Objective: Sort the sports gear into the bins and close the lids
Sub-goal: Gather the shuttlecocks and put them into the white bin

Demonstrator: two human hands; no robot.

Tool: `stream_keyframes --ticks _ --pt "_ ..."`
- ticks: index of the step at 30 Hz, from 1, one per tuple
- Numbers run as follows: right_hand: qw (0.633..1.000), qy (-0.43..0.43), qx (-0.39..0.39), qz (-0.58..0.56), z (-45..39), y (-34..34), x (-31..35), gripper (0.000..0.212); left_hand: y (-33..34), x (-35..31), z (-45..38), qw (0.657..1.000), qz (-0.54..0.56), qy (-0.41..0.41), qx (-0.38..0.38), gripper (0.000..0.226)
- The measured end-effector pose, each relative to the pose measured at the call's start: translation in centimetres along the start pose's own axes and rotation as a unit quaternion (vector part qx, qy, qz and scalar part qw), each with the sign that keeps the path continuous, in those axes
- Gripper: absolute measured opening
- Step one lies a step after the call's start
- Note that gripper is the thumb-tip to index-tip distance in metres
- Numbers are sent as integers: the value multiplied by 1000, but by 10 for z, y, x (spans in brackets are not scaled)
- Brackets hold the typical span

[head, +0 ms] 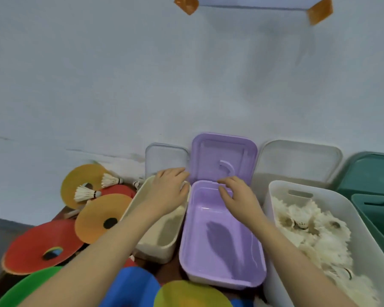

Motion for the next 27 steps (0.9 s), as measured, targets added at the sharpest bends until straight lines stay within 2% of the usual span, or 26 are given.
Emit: stream_keyframes --ticks 2,6,12,16,20,23,27 --pt "1000 -10 12 1 -9 26 25 25 -8 38 4 1000 4 -17 -3 56" --pt "999 -16 44 -8 -28 89 72 38 -12 120 15 999 -5 -47 17 77" --pt "997 -33 76 -8 -56 183 133 29 -7 236 34 995 3 -89 35 37" --pt "995 -34 93 -18 -72 236 160 28 1 301 39 991 -5 -123 52 44" --pt "991 -32 124 -24 -86 291 176 30 16 355 45 985 3 -164 48 35" --pt "988 -36 150 21 -94 332 176 37 34 385 51 981 -9 -186 60 38" --pt "964 57 231 121 -93 384 141 59 66 414 60 976 -32 -186 107 42"
Point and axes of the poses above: each hand's wrist, its own z-axis away from the middle knuckle, its own y-axis out of the palm, x = y × z, the point moved 9 cm from there along -z, towards the middle knuckle, and after that the axes turned 11 degrees about -x, right-handed, at the moved point
